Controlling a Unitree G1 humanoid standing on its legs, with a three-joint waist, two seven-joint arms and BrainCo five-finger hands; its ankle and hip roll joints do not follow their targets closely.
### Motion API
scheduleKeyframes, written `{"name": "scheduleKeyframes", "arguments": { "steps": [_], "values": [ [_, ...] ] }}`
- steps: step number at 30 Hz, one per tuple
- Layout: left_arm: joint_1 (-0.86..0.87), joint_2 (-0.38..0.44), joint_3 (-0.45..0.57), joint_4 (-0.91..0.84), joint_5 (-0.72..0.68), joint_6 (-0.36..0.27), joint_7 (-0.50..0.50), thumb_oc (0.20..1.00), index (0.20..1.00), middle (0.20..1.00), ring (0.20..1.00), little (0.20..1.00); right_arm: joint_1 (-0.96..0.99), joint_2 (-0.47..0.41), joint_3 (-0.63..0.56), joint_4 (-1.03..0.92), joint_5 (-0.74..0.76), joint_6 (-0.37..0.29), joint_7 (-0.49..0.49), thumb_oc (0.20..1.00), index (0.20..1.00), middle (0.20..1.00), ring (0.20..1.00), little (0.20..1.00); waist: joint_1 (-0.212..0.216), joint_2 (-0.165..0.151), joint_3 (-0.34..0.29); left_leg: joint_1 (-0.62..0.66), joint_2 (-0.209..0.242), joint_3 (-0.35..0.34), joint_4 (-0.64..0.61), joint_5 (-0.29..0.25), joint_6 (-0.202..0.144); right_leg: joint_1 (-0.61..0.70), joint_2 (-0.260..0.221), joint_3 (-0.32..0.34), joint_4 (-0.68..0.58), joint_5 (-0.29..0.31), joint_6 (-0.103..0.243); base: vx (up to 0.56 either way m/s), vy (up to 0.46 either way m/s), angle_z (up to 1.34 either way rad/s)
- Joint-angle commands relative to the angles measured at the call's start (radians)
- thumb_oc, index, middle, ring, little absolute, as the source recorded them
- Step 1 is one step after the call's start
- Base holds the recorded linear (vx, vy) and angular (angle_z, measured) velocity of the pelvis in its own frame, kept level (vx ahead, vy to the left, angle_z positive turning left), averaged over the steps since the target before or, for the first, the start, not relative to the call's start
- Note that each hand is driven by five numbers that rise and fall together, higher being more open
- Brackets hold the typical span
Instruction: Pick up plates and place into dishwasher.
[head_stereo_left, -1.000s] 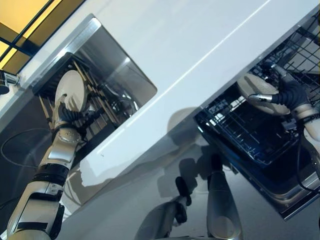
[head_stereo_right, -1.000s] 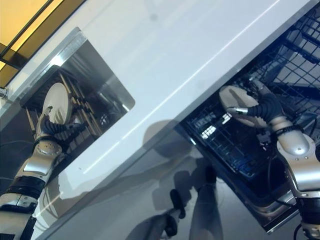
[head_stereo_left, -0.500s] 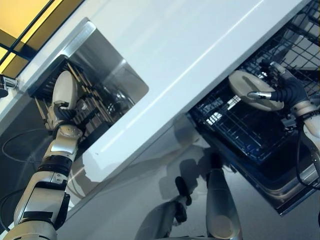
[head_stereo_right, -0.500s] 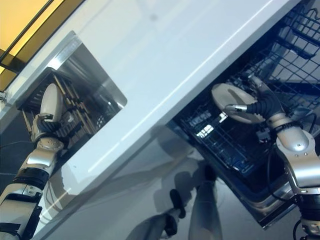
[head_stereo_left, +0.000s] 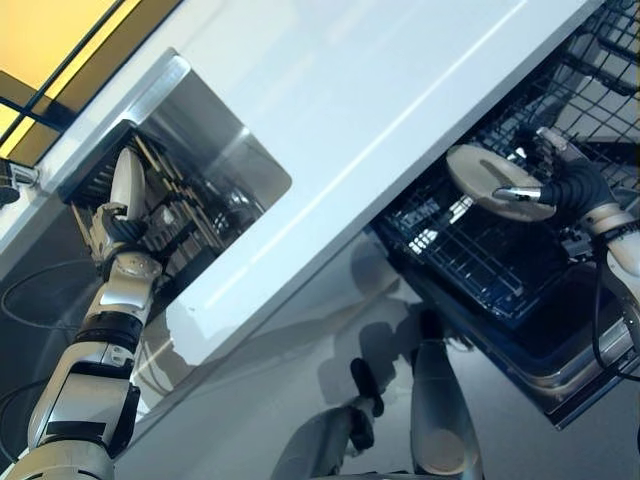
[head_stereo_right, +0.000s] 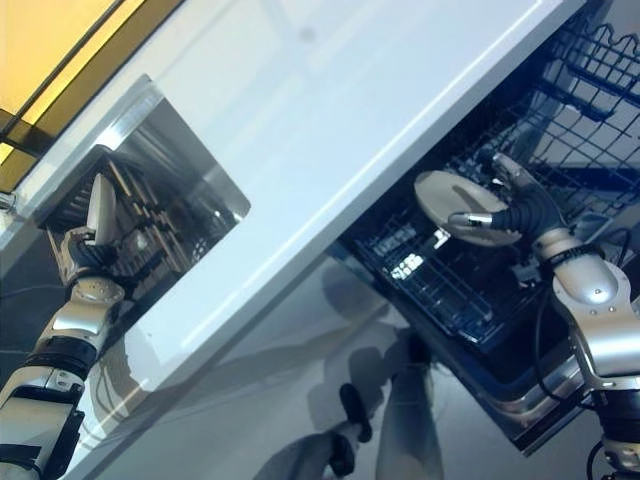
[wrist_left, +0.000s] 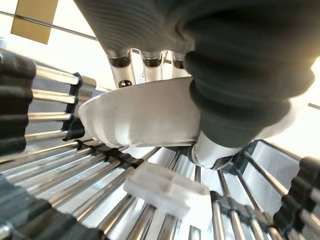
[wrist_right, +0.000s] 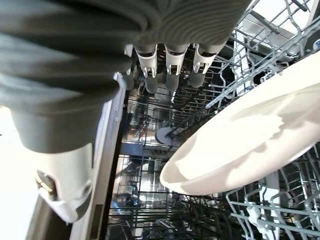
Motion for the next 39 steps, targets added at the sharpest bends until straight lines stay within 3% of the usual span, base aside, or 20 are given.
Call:
{"name": "scheduleKeyframes", "arguments": {
  "steps": [1,12,25,32,37,39],
  "values": [
    [0.054,0.049,0.068,0.045,-0.036,-0.02,0.018,0.2,0.2,0.2,0.2,0.2,0.041,0.019,-0.056,-0.059,-0.006,-0.047,0.012,1.0,1.0,1.0,1.0,1.0,0.013,-0.074,-0.068,-0.089,-0.018,-0.008,0.114,-0.013,-0.028,0.124,-0.021,-0.001,-0.161,0.001,0.048,0.01,-0.001,0.05],
    [0.162,0.027,0.158,-0.03,-0.081,-0.146,0.128,0.2,0.2,0.2,0.2,0.2,0.149,0.063,-0.111,-0.074,-0.014,-0.103,0.027,1.0,1.0,1.0,1.0,1.0,0.036,-0.081,-0.117,-0.028,-0.016,-0.022,0.092,-0.03,-0.023,0.198,-0.027,-0.029,-0.18,-0.017,0.047,0.0,-0.013,0.05],
    [0.363,-0.005,0.276,-0.228,0.005,-0.275,0.201,0.2,0.2,0.2,0.2,0.2,0.306,0.147,-0.194,-0.119,0.025,-0.217,0.047,1.0,1.0,1.0,1.0,1.0,0.082,-0.114,-0.242,0.085,-0.004,-0.058,0.034,-0.055,-0.018,0.36,-0.005,-0.076,-0.27,-0.037,0.052,0.0,-0.048,0.07],
    [0.5,-0.023,0.326,-0.451,0.082,-0.271,0.187,0.2,0.2,0.2,0.2,0.2,0.324,0.224,-0.225,-0.163,0.086,-0.266,-0.013,1.0,1.0,1.0,1.0,1.0,0.128,-0.155,-0.326,0.137,0.016,-0.089,0.005,-0.079,-0.011,0.438,0.025,-0.095,-0.322,-0.045,0.056,-0.01,-0.113,0.06],
    [0.539,-0.003,0.343,-0.57,0.113,-0.281,0.113,0.2,0.2,0.2,0.2,0.2,0.282,0.272,-0.185,-0.171,0.066,-0.296,-0.037,1.0,1.0,1.0,1.0,1.0,0.167,-0.183,-0.371,0.169,0.031,-0.11,-0.031,-0.084,-0.007,0.486,0.045,-0.109,-0.356,-0.047,0.06,-0.05,-0.115,0.08],
    [0.54,0.003,0.346,-0.602,0.094,-0.331,0.036,0.2,0.2,0.2,0.2,0.2,0.262,0.284,-0.163,-0.169,0.057,-0.301,-0.047,1.0,1.0,1.0,1.0,1.0,0.181,-0.19,-0.387,0.181,0.037,-0.118,-0.046,-0.082,-0.007,0.502,0.052,-0.116,-0.369,-0.045,0.063,-0.05,-0.086,0.15]
  ]
}}
